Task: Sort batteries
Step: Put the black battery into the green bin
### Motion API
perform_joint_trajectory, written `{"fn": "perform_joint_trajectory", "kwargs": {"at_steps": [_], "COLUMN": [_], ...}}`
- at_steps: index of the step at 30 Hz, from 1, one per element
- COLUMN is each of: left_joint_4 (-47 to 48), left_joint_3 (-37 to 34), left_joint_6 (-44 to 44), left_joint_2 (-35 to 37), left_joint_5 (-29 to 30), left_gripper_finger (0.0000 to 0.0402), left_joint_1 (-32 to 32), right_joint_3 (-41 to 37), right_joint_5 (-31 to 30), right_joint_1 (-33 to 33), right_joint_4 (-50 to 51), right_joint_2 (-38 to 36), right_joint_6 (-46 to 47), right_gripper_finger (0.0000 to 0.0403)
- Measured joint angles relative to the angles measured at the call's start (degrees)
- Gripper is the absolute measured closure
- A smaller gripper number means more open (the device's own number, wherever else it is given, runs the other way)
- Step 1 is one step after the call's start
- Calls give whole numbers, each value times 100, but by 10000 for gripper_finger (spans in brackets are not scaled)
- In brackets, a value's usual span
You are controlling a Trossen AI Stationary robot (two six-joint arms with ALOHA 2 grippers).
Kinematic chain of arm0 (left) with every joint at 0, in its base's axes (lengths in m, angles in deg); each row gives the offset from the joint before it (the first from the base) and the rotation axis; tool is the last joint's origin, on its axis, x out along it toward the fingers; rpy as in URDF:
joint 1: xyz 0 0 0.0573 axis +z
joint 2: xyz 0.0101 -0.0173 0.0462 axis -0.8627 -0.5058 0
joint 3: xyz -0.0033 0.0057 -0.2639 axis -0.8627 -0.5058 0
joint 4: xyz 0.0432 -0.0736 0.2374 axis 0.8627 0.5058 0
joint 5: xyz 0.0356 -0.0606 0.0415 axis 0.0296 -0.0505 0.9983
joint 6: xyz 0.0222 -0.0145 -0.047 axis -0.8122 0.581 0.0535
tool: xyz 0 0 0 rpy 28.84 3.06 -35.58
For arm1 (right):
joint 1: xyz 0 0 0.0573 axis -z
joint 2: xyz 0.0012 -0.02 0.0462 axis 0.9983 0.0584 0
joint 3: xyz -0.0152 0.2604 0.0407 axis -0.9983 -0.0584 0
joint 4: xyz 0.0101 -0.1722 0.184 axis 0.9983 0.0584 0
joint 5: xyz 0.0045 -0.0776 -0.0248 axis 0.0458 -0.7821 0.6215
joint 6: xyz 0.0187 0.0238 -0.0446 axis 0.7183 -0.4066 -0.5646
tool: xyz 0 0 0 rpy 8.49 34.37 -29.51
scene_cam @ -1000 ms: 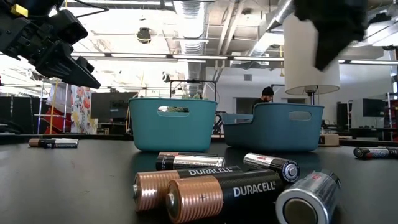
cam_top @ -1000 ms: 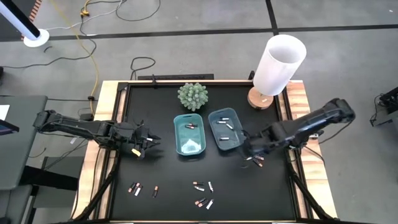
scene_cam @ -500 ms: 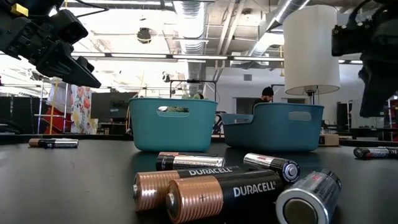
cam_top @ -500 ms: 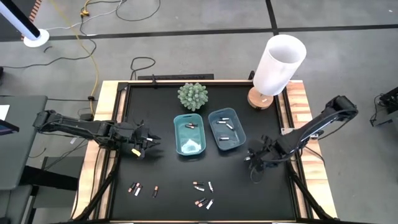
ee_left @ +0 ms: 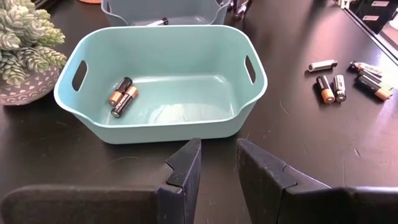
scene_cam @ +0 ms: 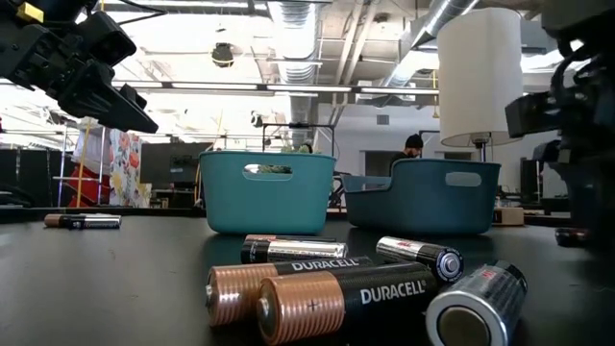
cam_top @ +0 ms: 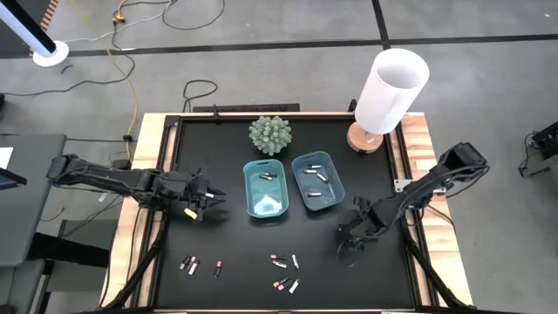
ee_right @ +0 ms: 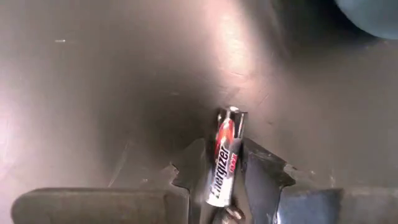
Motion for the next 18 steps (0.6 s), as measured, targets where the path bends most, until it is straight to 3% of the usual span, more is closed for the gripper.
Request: {"fn": "perform_joint_trajectory", "kwargs": {"at_steps": [8,18], "left_joint_4": [-1,52], "left_joint_3": [0,0], "left_joint_6": [6,18], "left_joint_2": [0,0], "left_joint_5": [6,7], "left_gripper_finger": [304,304], "left_joint_1": [0,-1], "right_joint_3": [23,201], "right_joint_5": [426,430], "right_joint_1": [353,601], "right_joint_4": [-251,109], "right_joint_2": [402,-400], "right_joint_6": [-425,-194], "right_gripper_finger": [290,392]}}
